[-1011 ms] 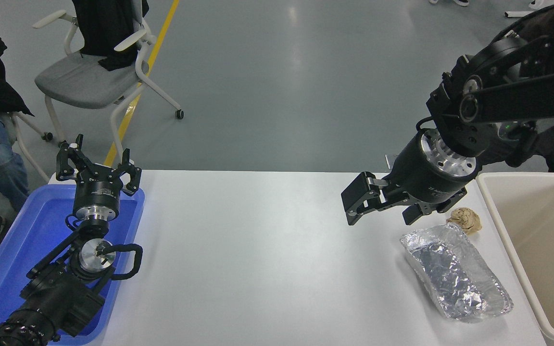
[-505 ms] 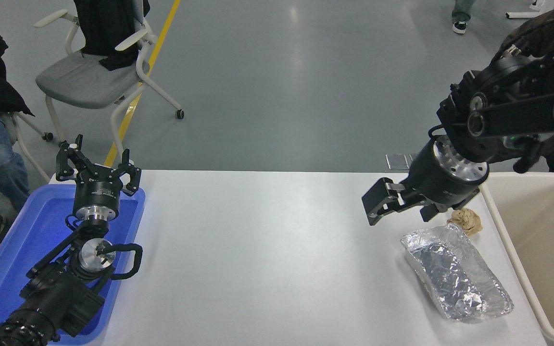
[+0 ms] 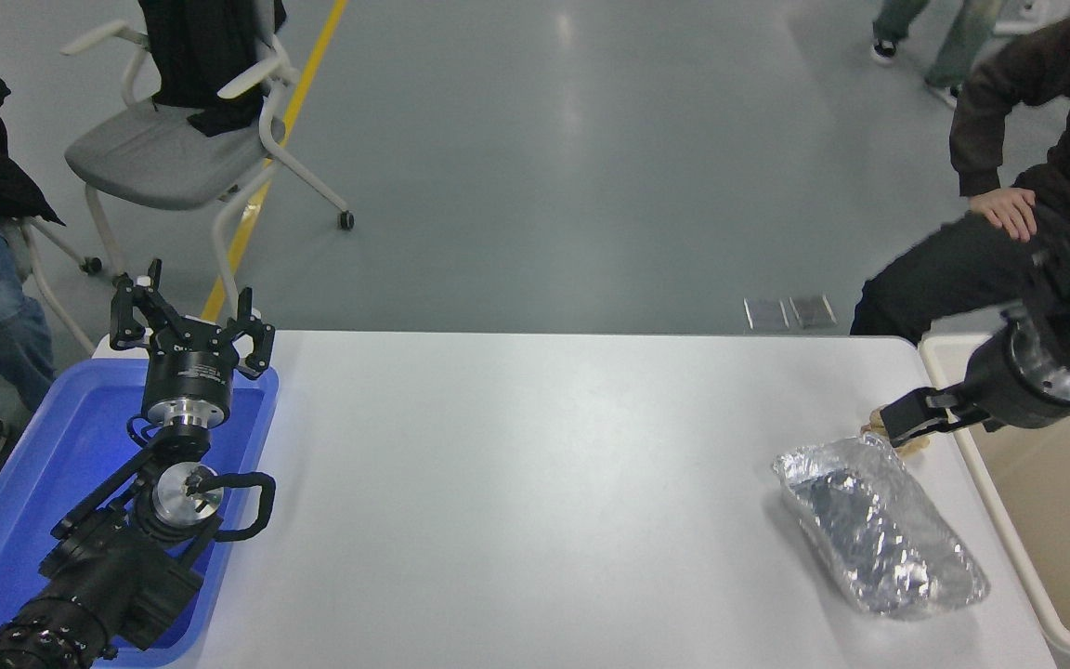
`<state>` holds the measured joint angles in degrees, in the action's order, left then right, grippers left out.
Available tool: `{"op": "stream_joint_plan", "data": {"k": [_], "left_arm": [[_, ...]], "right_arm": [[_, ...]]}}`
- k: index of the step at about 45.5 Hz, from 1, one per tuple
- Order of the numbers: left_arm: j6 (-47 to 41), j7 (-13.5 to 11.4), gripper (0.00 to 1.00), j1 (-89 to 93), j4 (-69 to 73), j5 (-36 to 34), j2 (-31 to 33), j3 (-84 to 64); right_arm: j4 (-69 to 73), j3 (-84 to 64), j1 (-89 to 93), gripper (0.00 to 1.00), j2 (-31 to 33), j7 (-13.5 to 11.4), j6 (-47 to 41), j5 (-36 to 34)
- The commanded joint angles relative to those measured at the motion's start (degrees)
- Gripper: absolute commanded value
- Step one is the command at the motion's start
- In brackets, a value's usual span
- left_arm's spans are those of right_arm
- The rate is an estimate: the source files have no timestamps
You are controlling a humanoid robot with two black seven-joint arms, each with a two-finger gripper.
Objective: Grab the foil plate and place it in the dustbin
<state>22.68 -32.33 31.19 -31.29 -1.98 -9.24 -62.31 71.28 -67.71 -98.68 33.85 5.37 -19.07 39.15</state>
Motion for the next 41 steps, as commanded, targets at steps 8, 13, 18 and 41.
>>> {"op": "stream_joint_plan", "data": {"k": [8, 13, 18, 41], "left_arm": [[0.0, 0.07, 0.99, 0.01, 0.0, 0.05, 0.01, 0.0], [0.0, -0.02, 0.99, 0.01, 0.0, 0.05, 0.01, 0.0], [0.0, -0.02, 0.99, 0.01, -0.09, 0.05, 0.01, 0.0], [0.0, -0.02, 0.99, 0.01, 0.0, -0.04, 0.01, 0.0]], "right_arm": [[-19.15, 15.76, 26.95, 1.0, 2.54, -0.01, 5.0, 3.22], [-21.0, 18.05, 30.29, 1.0, 2.36, -0.01, 6.67, 3.21], [-21.36, 19.45, 32.23, 1.0, 2.27, -0.01, 8.34, 3.21], [-26.54, 27.01, 40.66, 1.0, -1.86, -0.09, 10.98, 3.21]]}}
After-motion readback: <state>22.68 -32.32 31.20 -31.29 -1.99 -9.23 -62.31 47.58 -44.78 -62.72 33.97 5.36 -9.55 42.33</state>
